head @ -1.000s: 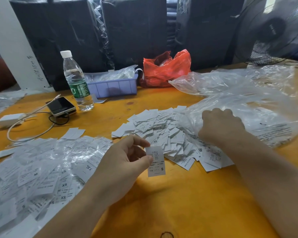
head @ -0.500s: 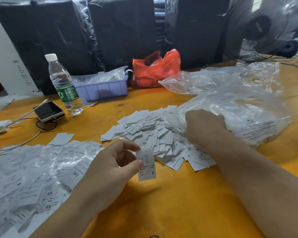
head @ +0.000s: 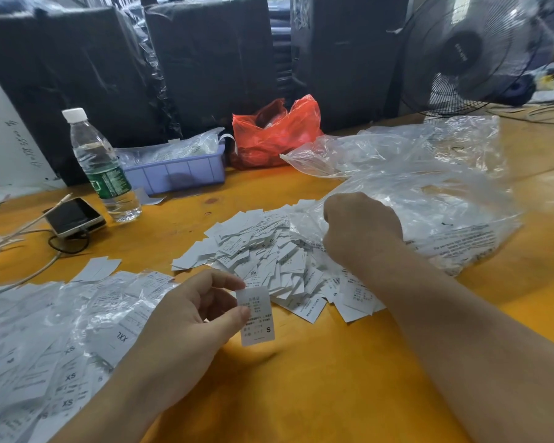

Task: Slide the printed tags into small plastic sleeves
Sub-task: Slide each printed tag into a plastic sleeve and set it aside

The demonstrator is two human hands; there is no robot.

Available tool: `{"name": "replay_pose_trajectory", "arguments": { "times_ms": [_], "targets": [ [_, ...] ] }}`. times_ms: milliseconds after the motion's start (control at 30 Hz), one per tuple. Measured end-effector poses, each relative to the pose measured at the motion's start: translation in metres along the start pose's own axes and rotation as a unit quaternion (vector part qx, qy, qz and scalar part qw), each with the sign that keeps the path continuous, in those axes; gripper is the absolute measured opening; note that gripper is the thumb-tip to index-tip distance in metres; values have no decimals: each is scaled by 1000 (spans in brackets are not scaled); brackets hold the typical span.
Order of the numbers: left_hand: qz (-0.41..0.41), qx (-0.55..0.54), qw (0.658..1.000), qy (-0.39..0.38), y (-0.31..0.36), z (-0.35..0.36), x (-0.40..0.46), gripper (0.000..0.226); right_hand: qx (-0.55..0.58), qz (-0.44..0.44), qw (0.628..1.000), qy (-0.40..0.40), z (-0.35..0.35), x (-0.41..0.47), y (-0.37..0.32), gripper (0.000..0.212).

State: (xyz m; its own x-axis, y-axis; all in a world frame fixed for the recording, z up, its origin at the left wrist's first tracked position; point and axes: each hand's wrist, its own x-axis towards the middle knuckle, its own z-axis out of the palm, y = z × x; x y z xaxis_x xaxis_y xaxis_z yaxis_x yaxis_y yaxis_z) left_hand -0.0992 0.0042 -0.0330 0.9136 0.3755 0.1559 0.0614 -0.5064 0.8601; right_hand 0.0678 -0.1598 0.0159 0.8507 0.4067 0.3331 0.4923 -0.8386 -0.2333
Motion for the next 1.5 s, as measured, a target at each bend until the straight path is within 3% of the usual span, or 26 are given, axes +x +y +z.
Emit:
{"name": "replay_pose_trajectory", "arguments": {
  "times_ms": [200, 300, 367, 467, 567, 667, 833, 1033, 1133, 1267, 1400, 1500],
  "targets": [
    [6, -1, 1000, -1, -1, -1, 0, 22, 36, -55, 992, 103, 1, -3, -5, 22],
    [5, -9, 1000, -1, 1, -1, -1, 22, 120, -97, 979, 134, 2, -4, -7, 19],
    [7, -19, 1000, -1, 2, 0, -1, 22, 250, -119, 958, 80, 2, -8, -13, 17],
    [12, -31, 999, 1, 4, -1, -1, 23, 442, -102, 885, -104, 4, -18, -25, 13],
    [14, -57, 998, 8, 5, -3, -2, 30, 512, -98, 824, -224, 8, -25, -35, 18],
    [19, -52, 998, 35, 7, -5, -2, 30, 547, -95, 792, -254, 9, -27, -38, 22],
    [22, -18, 998, 61, 9, -7, -3, 32, 557, -93, 789, -242, 10, -28, -38, 27],
    [2, -51, 995, 88, 10, -14, -1, 34, 548, -95, 793, -248, 10, -33, -42, 35],
    [-2, -45, 995, 86, 8, -13, -1, 33, 544, -99, 784, -283, 12, -36, -44, 41],
    [-10, -76, 995, 64, 11, -12, -2, 24, 500, -119, 799, -311, 10, -43, -49, 41],
    [-23, -105, 993, 43, 8, -14, 2, 36, 480, -134, 804, -325, 9, -43, -48, 42],
    [8, -68, 997, 29, 7, -14, 0, 23, 474, -144, 804, -330, 8, -45, -49, 42]
  ]
}}
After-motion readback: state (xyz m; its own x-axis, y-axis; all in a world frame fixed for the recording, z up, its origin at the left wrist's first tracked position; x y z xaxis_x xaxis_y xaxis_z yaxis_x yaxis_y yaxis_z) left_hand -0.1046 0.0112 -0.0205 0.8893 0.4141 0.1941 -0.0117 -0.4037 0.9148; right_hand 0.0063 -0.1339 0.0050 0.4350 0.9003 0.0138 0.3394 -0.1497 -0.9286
